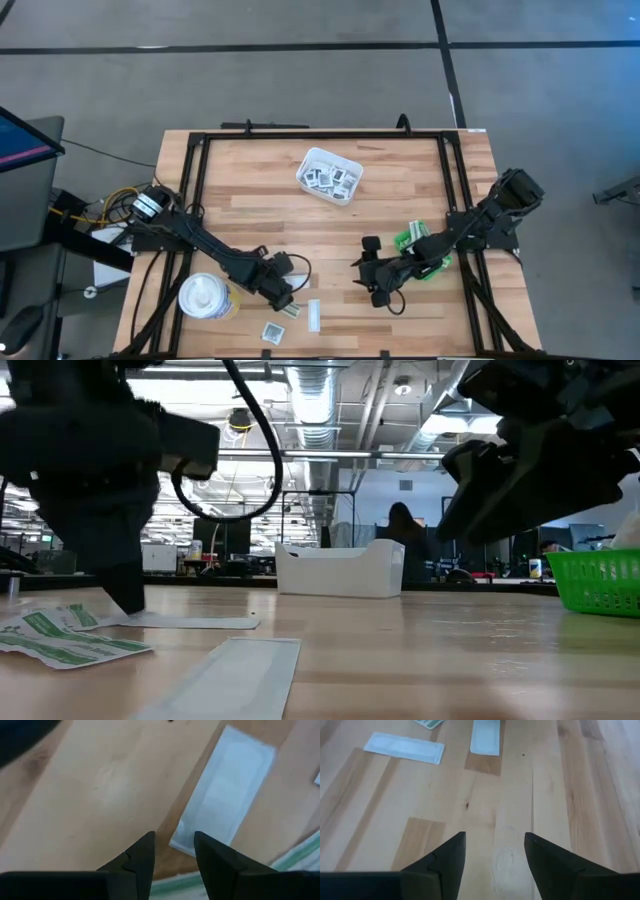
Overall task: Pick & Place First Aid Supplies
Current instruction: Put the bandage pack into the green bin
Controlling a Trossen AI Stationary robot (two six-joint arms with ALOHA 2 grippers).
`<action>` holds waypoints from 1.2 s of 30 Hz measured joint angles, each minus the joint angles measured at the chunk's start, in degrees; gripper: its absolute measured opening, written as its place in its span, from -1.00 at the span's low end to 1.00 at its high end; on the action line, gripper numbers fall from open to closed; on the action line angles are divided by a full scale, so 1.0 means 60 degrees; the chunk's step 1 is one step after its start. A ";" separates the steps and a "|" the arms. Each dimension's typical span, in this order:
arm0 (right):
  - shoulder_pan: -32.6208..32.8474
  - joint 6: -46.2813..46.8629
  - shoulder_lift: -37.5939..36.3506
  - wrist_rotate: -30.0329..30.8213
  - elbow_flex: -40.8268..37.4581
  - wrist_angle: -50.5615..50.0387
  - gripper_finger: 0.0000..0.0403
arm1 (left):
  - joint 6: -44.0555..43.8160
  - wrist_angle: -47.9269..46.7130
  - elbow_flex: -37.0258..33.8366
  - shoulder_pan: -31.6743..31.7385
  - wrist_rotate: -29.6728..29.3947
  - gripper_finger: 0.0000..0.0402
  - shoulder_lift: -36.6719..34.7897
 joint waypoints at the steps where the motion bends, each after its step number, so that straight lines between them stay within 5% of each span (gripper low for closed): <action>1: 0.0000 0.0064 0.0000 -0.0002 0.0000 0.0033 -0.04 | 0.0130 0.0407 -0.0191 0.0031 -0.0043 -0.31 -0.0001; 7: -0.0186 0.0181 0.0007 0.0001 0.0000 0.0362 -0.08 | 0.0195 0.1265 -0.0836 -0.0018 -0.0153 -0.37 -0.0073; 15: -0.0559 0.0218 0.0018 0.0003 0.0000 0.1371 -0.13 | 0.0676 0.1931 -0.1098 -0.0060 -0.1457 -0.95 -0.0069; 19: -0.0705 0.0848 0.0058 0.0002 0.0000 0.1707 -0.16 | 0.2547 0.4443 -0.1157 0.0013 -0.3465 -0.95 0.0031; 25: -0.0974 0.1645 0.0069 -0.0032 0.0000 0.1696 -0.20 | 0.5991 0.8423 -0.1113 0.0286 -0.4418 -0.97 0.0197; 36: -0.0957 0.1836 0.0053 -0.0776 0.0000 0.1404 -0.33 | 0.6890 0.8900 -0.1135 0.0392 -0.4734 -0.97 0.0794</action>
